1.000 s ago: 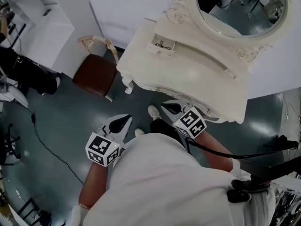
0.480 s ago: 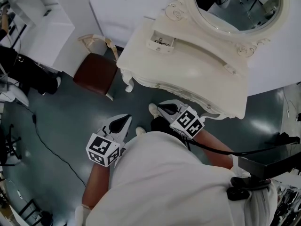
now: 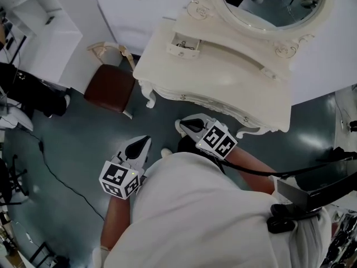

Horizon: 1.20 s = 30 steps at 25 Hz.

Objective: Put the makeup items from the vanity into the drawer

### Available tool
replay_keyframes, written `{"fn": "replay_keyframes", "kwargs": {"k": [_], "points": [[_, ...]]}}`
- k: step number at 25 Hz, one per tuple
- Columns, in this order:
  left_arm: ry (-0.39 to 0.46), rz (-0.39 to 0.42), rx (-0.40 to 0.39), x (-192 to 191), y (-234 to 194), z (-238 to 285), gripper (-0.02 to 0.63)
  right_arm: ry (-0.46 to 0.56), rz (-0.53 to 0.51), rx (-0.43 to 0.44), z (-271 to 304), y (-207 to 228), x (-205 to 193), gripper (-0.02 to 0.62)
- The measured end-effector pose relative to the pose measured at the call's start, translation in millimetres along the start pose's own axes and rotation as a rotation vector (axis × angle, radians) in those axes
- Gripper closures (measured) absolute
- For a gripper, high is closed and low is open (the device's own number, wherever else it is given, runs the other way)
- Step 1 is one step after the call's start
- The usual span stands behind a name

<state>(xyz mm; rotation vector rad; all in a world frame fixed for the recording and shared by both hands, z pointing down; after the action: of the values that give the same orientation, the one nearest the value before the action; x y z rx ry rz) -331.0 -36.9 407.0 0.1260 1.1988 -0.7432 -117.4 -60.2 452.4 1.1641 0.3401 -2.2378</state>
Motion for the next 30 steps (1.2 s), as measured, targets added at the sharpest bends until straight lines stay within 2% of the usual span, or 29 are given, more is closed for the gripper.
{"fn": "replay_keyframes", "kwargs": {"k": [30], "points": [[-0.024,-0.016,-0.024,-1,-6,17,0.603,-0.008,-0.012,0.010,6,11,-1,0.595]]}}
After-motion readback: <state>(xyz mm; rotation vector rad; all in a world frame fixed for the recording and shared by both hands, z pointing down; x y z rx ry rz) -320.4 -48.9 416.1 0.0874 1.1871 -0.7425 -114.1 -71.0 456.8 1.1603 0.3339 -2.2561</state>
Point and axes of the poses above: the fingertips, and each gripper's own axes: z forward along the fingers, y to its right, x out of its top, the point moved 8 cm from there along -z, backward along the fingers
